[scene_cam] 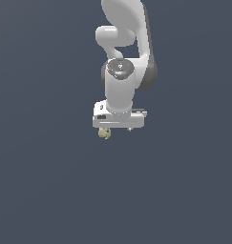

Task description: Pick up the object and move it to a goal position.

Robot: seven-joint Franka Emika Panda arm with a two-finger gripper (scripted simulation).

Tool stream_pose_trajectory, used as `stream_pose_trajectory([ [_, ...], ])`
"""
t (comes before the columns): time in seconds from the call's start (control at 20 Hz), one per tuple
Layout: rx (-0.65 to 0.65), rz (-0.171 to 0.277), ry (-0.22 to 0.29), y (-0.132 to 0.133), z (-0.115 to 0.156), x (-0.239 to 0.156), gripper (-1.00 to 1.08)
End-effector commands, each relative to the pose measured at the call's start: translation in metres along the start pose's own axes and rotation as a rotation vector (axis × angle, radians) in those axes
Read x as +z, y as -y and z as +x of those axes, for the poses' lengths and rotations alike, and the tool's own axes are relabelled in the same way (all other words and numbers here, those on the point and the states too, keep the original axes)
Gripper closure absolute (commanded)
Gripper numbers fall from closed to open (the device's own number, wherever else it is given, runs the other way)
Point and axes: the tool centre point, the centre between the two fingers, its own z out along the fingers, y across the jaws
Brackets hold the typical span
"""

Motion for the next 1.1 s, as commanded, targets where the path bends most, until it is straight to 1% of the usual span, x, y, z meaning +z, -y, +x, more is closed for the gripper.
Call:
stream_pose_trajectory([
  [0.0,0.000,0.000,0.000,0.000,0.000,0.000,-0.92],
  [0.15,-0.004,-0.003,-0.002,-0.003,0.000,-0.002,-0.92],
  [0.4,-0.019,-0.017,-0.011,-0.018,0.002,-0.011,-0.92],
  [0.55,-0.021,-0.018,-0.011,-0.019,0.002,-0.011,-0.92],
  [0.8,-0.014,-0.016,-0.012,-0.020,-0.001,-0.008,-0.92],
  [1.05,0.012,-0.011,-0.014,-0.027,-0.009,0.005,-0.92],
])
